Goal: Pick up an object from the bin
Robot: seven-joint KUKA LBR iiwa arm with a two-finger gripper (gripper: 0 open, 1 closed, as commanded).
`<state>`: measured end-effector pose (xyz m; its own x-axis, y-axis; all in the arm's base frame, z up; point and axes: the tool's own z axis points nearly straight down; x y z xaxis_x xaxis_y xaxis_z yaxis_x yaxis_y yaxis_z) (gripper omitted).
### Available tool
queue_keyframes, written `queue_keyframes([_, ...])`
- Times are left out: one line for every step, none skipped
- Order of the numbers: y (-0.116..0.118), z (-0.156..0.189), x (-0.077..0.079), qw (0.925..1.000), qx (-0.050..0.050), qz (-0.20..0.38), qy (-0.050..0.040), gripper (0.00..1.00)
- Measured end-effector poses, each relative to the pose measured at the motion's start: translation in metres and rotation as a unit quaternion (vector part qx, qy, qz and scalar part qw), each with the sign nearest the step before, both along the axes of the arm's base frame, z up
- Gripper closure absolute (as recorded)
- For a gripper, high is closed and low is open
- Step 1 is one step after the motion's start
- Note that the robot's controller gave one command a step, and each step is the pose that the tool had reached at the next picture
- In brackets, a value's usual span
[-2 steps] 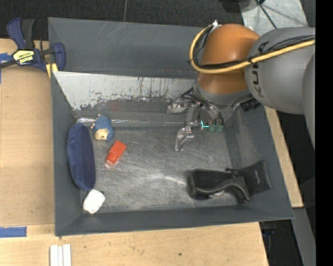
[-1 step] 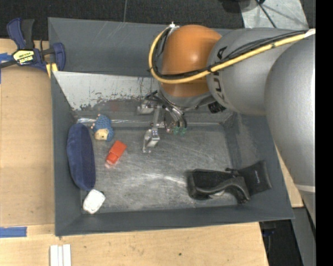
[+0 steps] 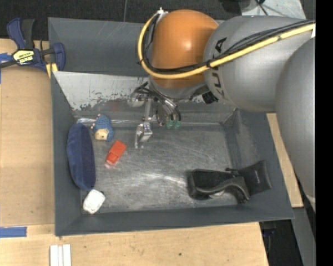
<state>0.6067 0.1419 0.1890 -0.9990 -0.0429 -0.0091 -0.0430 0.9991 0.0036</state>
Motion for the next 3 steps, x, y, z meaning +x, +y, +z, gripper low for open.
queue_keyframes([0.046,-0.117,-0.049,0.9969,-0.002,0.079,0.0008,0.00])
queue_keyframes([-0.027,-0.115,-0.069,0.9318,-0.003,0.363,-0.0040,0.00])
queue_keyframes([-0.025,-0.111,-0.065,0.9322,-0.003,0.362,-0.0107,1.00])
